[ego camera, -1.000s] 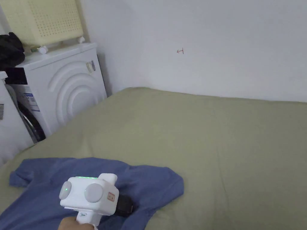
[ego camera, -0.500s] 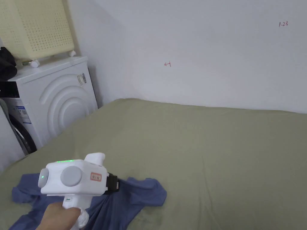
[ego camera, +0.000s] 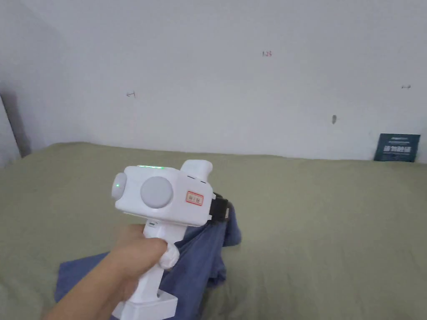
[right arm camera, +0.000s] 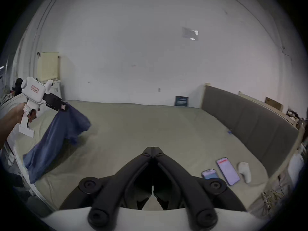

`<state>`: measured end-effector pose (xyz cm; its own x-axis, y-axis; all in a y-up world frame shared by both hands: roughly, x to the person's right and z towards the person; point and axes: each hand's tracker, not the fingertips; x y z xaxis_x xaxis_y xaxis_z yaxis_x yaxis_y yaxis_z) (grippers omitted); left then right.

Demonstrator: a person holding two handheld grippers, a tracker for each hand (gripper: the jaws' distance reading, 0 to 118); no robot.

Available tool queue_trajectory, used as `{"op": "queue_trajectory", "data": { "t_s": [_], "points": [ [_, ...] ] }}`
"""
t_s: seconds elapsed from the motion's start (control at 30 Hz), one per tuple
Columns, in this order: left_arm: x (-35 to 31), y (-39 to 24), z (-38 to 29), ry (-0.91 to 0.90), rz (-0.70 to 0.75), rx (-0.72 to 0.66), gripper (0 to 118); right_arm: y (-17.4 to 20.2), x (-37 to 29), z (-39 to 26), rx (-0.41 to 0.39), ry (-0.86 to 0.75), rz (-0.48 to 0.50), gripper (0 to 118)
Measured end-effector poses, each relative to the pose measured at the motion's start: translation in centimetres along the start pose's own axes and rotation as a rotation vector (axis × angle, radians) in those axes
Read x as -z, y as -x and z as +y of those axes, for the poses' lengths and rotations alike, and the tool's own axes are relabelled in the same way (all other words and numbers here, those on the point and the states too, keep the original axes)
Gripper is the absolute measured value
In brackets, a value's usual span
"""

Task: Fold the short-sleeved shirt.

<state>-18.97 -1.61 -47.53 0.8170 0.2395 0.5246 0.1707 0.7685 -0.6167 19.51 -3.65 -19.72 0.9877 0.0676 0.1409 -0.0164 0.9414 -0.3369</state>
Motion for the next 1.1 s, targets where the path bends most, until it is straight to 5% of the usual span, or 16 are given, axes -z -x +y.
{"op": "queue_trajectory", "data": {
  "t_s": [0.27,0.57,0.6,0.63,0.7,0.73,0.9,1.1],
  "points": [
    [11.5,-16.0,-2.3,0.138,-0.343,0.156,1,-4.7,-5.8,-2.5,0.021,0.038,-0.158,0],
    [18.6,-22.5,-12.0,0.324,-0.451,0.131,2,-6.3,-8.5,-4.8,0.07,0.07,-0.225,0],
    [18.6,-22.4,-12.3,0.323,-0.438,0.13,10,-6.3,-8.5,-4.8,0.074,0.069,-0.224,0],
    [18.4,-22.1,-12.4,0.31,-0.424,0.122,32,-6.2,-8.4,-4.7,0.078,0.068,-0.222,0],
    [17.3,-20.9,-11.9,0.237,-0.396,0.051,101,-6.1,-8.3,-4.6,0.092,0.054,-0.212,0],
    [16.3,-20.1,-11.4,0.186,-0.384,0.026,108,-6.0,-8.2,-4.4,0.1,0.048,-0.196,0],
    [7.5,-13.3,-8.9,-0.005,-0.291,-0.085,107,-4.4,-6.5,-3.2,0.093,0.026,-0.124,0],
    [-7.0,-5.4,-11.0,-0.267,0.162,-0.085,105,-1.0,-3.6,-1.6,0.127,-0.021,0.001,0]
  ]
}}
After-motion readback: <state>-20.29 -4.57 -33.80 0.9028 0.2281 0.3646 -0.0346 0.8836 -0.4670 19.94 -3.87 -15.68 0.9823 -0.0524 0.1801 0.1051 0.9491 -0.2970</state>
